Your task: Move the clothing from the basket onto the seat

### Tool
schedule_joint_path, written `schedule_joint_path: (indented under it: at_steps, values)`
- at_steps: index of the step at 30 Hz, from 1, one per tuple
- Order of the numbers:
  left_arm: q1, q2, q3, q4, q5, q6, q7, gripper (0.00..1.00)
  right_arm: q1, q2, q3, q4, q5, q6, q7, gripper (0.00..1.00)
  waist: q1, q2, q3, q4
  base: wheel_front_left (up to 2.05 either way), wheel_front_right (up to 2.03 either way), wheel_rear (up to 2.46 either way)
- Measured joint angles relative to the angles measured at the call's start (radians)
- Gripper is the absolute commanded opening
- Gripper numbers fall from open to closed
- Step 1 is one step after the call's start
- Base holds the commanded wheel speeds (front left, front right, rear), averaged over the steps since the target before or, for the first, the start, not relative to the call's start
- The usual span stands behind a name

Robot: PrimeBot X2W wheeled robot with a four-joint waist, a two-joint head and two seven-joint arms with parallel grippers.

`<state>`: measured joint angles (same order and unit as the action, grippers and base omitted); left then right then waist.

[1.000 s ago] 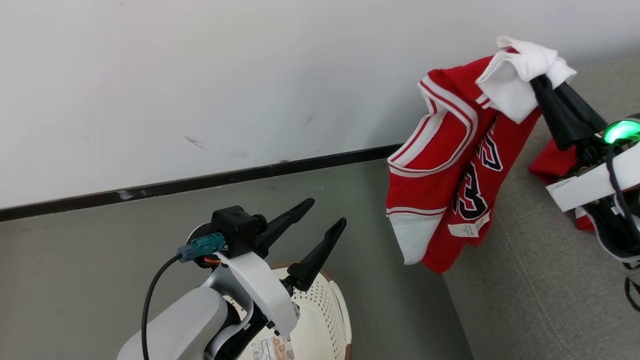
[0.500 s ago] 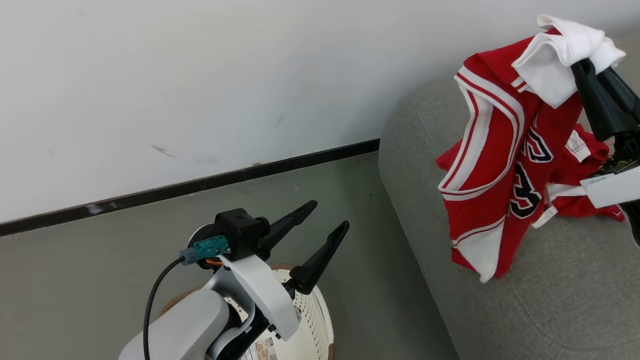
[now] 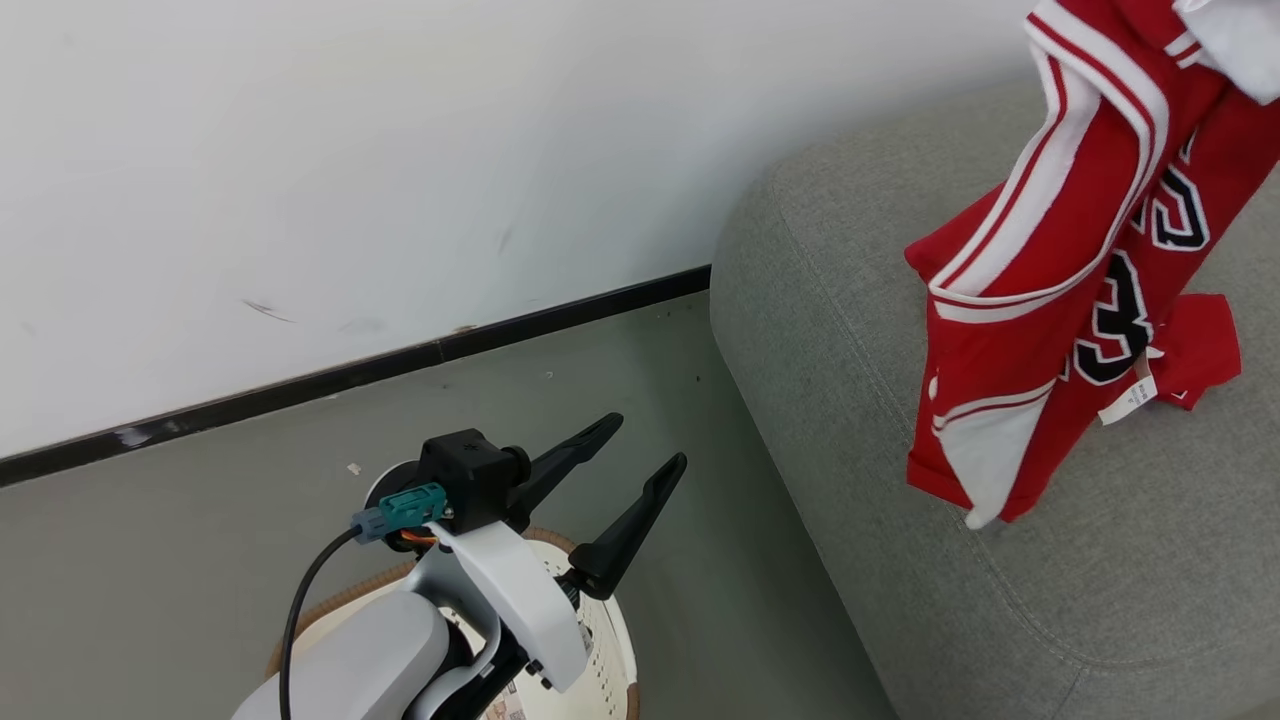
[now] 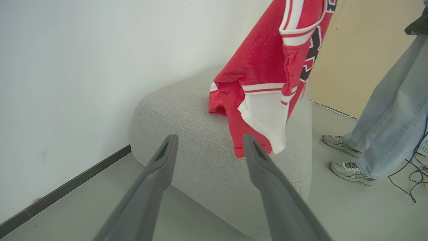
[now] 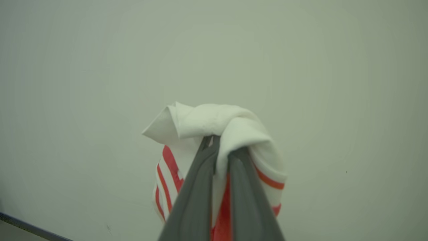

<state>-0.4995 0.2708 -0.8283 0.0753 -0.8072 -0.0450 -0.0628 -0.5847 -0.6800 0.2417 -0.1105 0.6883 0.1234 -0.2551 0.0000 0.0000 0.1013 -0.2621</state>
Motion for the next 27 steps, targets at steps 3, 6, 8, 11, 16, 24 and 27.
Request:
schedule_joint_path:
  at_steps: [3,6,8,11,16,24,27]
  values:
    - [0.000,0.010,0.000,-0.006,0.000,0.005,0.000,1.00,-0.022,-0.019,-0.011,-0.001,0.016,0.000,0.000,0.00,0.0000,0.0000,0.007,-0.008,0.00,0.00,0.00]
    - [0.000,0.012,0.000,-0.013,0.000,0.007,0.002,1.00,-0.042,-0.026,-0.024,0.007,0.035,0.000,0.000,0.00,0.0000,0.0000,0.015,-0.014,0.00,0.00,0.00]
    - [0.000,0.014,0.000,-0.018,0.000,0.007,0.007,1.00,-0.054,-0.036,-0.036,0.021,0.044,0.000,0.000,0.00,0.0000,0.0000,0.020,-0.016,0.00,0.00,0.00]
    - [0.000,0.018,-0.002,-0.025,0.002,0.008,0.012,1.00,-0.062,-0.055,-0.053,0.040,0.066,0.000,0.005,0.00,0.0000,0.0000,0.030,-0.018,0.00,0.00,0.00]
    - [0.000,0.024,-0.002,-0.036,0.002,0.012,0.018,1.00,-0.092,-0.088,-0.082,0.082,0.084,0.000,0.018,0.00,0.0000,0.0000,0.048,-0.017,0.00,0.00,0.00]
    - [0.002,0.046,-0.002,-0.058,0.002,0.016,0.029,1.00,-0.167,-0.116,-0.179,0.159,0.098,0.000,0.018,0.00,0.0000,0.0000,0.084,-0.012,0.00,0.00,0.00]
    - [0.002,0.047,-0.003,-0.068,0.007,0.016,0.036,1.00,-0.205,-0.128,-0.200,0.191,0.084,0.000,0.019,0.00,0.0000,0.0000,0.100,-0.010,0.00,0.00,0.00]
